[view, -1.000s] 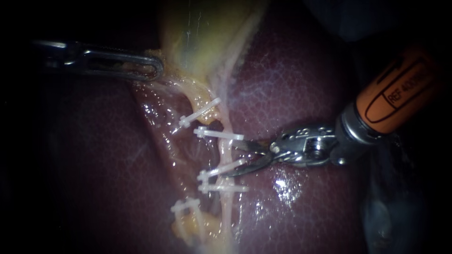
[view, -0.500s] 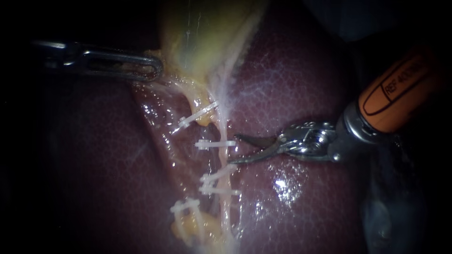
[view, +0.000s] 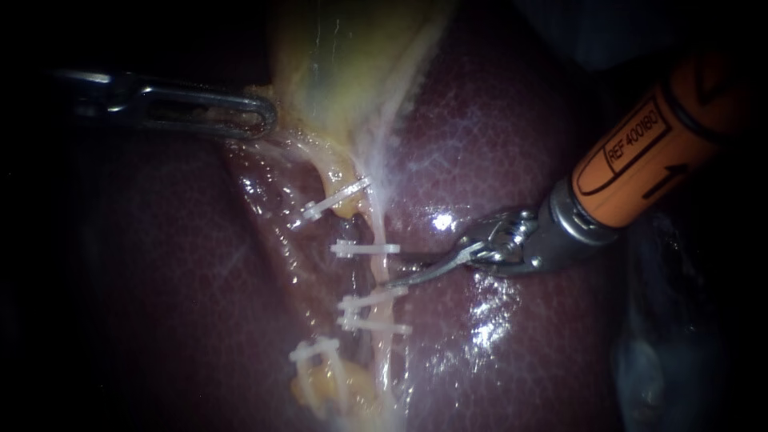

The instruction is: Go to the cutting position right tube

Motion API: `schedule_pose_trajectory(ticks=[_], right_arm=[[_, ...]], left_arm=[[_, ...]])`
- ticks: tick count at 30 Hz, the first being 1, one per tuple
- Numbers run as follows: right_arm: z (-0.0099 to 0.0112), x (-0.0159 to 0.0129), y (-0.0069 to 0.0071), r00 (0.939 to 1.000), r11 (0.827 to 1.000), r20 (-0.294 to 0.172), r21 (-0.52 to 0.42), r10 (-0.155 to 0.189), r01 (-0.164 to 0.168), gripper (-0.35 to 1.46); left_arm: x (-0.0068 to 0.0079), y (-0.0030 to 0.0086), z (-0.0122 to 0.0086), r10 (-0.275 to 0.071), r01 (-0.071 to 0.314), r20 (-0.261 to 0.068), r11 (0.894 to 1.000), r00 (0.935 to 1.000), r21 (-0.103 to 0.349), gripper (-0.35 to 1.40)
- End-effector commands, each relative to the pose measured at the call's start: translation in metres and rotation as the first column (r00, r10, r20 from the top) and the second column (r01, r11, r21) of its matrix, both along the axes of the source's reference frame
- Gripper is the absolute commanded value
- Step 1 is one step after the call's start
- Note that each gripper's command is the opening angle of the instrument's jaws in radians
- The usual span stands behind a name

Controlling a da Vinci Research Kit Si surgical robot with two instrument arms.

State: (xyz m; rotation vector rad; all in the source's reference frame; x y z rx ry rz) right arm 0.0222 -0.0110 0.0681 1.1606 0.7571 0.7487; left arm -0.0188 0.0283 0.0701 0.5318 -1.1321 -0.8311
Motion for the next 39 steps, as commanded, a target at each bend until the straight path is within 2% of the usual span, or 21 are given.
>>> schedule_pose_trajectory(ticks=[1,4,10,13,18,20,25,26,28,33,37,39], right_arm=[[0.0,0.0003,0.0,0.9996,1.0,-0.027,-0.001,0.005,-0.005,1.27],[0.0001,0.0013,0.0001,0.9949,1.0,-0.099,0.023,0.018,-0.016,1.3],[0.0005,0.0029,0.0002,0.9841,0.998,-0.172,0.041,0.043,-0.037,1.34],[0.001,0.0035,0.0,0.9807,0.998,-0.188,0.045,0.054,-0.047,1.35],[0.002,0.0045,-0.0005,0.9783,0.997,-0.197,0.043,0.064,-0.056,1.35],[0.0024,0.0051,-0.0007,0.9739,0.997,-0.214,0.042,0.077,-0.07,1.35],[0.0028,0.0065,-0.0007,0.9527,0.996,-0.291,0.014,0.089,-0.088,1.34],[0.0028,0.0068,-0.0007,0.9457,0.996,-0.313,0.005,0.089,-0.092,1.34],[0.0027,0.007,-0.0007,0.9358,0.996,-0.342,-0.007,0.085,-0.093,1.32],[0.0017,0.007,-0.0006,0.9014,0.996,-0.428,-0.025,0.062,-0.08,1.24],[-0.0003,0.0069,-0.0003,0.8758,0.996,-0.48,-0.045,0.046,-0.077,1.15],[-0.0015,0.0069,0.0,0.8594,0.996,-0.51,-0.05,0.043,-0.08,1.09]], left_arm=[[0.0,0.0,0.0001,0.0,0.0,0.0,1.0,1.0,0.0,-0.35],[0.0,0.0,0.0001,0.0,0.0,0.0,1.0,1.0,0.0,-0.35],[0.0,0.0,0.0001,0.0,0.0,0.0,1.0,1.0,0.0,-0.35],[0.0,0.0,0.0001,0.0,0.0,0.0,1.0,1.0,0.0,-0.35],[0.0,0.0,0.0001,0.0,0.0,0.0,1.0,1.0,0.0,-0.35],[0.0,0.0,0.0001,0.0,0.0,0.0,1.0,1.0,0.0,-0.35],[0.0,0.0,0.0001,0.0,0.0,0.0,1.0,1.0,0.0,-0.35],[0.0,0.0,0.0001,0.0,0.0,0.0,1.0,1.0,0.0,-0.35],[0.0,0.0,0.0001,0.0,0.0,0.0,1.0,1.0,0.0,-0.35],[0.0,0.0,0.0001,0.0,0.0,0.0,1.0,1.0,0.0,-0.35],[0.0,0.0,0.0001,0.0,0.0,0.0,1.0,1.0,0.0,-0.35],[0.0,0.0,0.0001,0.0,0.0,0.0,1.0,1.0,0.0,-0.35]])
